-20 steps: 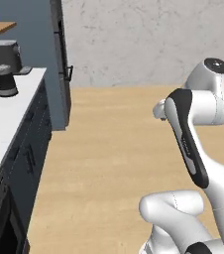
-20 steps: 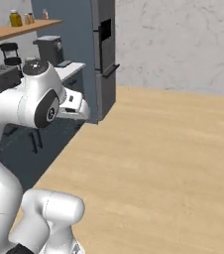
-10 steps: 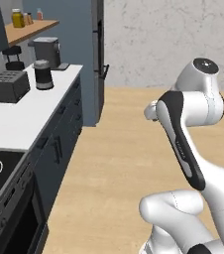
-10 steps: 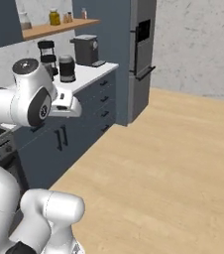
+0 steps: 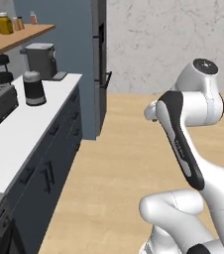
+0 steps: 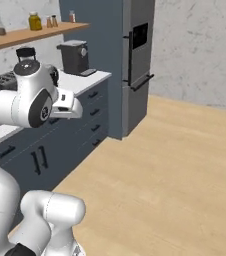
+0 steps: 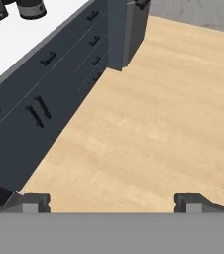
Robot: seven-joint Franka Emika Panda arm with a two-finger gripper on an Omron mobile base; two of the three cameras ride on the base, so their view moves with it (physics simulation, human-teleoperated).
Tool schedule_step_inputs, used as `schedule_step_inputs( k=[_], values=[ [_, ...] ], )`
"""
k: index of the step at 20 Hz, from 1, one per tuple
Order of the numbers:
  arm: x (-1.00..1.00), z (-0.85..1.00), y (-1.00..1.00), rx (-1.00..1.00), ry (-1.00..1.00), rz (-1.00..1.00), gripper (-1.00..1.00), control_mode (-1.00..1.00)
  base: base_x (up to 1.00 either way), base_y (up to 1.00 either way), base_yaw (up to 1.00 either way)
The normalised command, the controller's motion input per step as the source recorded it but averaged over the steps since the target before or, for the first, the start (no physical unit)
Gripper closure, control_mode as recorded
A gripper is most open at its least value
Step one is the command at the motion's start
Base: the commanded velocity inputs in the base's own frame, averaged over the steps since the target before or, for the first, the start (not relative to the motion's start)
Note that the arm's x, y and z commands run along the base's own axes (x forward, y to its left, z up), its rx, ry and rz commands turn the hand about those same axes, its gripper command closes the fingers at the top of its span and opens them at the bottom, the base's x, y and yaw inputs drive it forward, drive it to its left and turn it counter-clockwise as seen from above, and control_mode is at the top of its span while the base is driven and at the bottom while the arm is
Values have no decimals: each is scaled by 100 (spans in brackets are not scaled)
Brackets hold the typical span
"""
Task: Navigate to the electric kettle.
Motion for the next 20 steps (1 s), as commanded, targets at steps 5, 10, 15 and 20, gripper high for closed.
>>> schedule_step_inputs(
  k=[5, 10, 15, 20],
  values=[
    [0, 0, 0, 0, 0, 0, -100, 100, 100, 0, 16],
    [0, 0, 0, 0, 0, 0, -100, 100, 100, -2, 33],
    [0, 0, 0, 0, 0, 0, -100, 100, 100, -15, 63],
    [0, 0, 0, 0, 0, 0, -100, 100, 100, -22, 67]
  ],
)
